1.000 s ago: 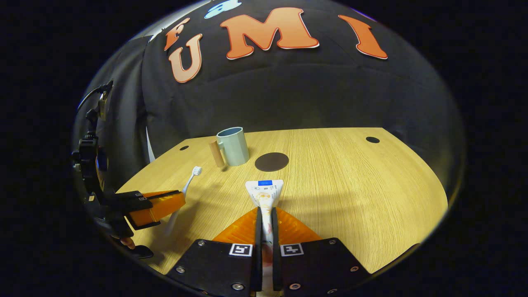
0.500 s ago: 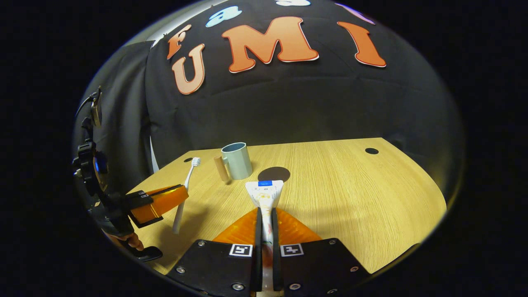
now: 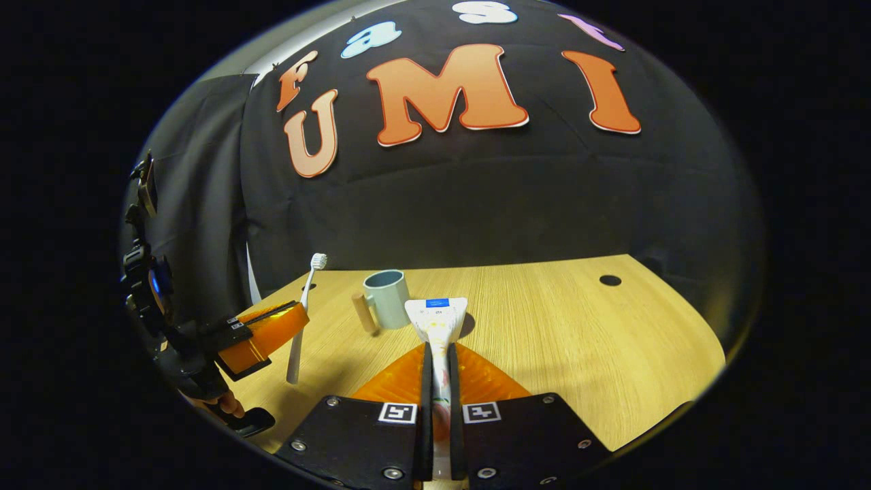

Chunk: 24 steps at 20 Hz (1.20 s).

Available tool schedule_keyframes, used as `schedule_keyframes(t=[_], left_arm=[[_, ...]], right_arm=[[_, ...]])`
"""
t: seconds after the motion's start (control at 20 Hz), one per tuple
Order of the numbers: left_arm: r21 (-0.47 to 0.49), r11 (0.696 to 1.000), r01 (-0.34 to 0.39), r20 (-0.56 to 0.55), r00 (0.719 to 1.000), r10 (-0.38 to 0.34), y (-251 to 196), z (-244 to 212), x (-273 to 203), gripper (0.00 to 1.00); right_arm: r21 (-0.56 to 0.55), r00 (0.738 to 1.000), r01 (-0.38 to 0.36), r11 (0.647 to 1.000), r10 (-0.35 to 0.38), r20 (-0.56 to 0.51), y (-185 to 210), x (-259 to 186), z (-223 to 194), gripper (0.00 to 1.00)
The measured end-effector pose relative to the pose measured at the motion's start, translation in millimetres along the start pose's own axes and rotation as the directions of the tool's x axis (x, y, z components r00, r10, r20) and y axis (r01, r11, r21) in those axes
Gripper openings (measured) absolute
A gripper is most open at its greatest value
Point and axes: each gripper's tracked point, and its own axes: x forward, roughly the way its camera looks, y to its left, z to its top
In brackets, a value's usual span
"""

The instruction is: Put the toothbrush and toothpaste on the desktop into the cup, then pick up the cup and place it on the coaster on the desktop.

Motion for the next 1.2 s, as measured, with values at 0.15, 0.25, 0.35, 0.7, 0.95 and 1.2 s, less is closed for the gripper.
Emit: schedule_keyframes(t=[0.15, 0.25, 0.35, 0.7, 0.95, 1.2], left_arm=[[-0.007, 1.000, -0.001, 0.038, 0.999, 0.001, 5.1, 22.0, 14.3, 0.04], [-0.032, 0.999, 0.003, 0.073, 0.997, -0.001, 10.6, 39.9, 24.3, 0.05], [-0.043, 0.999, 0.004, 0.101, 0.995, 0.000, 13.8, 54.5, 35.1, 0.05], [-0.078, 0.996, 0.031, 0.140, 0.990, -0.020, 12.3, 83.4, 87.0, 0.05], [-0.124, 0.991, 0.053, 0.179, 0.983, -0.030, 6.9, 105.6, 122.8, 0.05], [-0.137, 0.989, 0.051, 0.219, 0.975, -0.020, 16.2, 122.2, 147.2, 0.05]], right_arm=[[-0.020, 0.999, 0.000, 1.000, 0.000, 0.039, 0.7, 4.0, 23.5, 0.10], [-0.026, 0.998, 0.000, 1.000, 0.002, 0.061, 2.1, 8.5, 37.5, 0.10], [-0.032, 0.997, -0.002, 0.999, 0.005, 0.073, 4.3, 15.8, 48.5, 0.10], [-0.066, 0.994, -0.009, 0.998, 0.016, 0.108, 12.7, 36.1, 78.2, 0.10], [-0.063, 0.992, -0.011, 0.998, 0.019, 0.124, 14.7, 55.2, 97.1, 0.10], [-0.062, 0.987, 0.001, 0.998, 0.009, 0.160, 7.6, 65.3, 113.4, 0.10]])
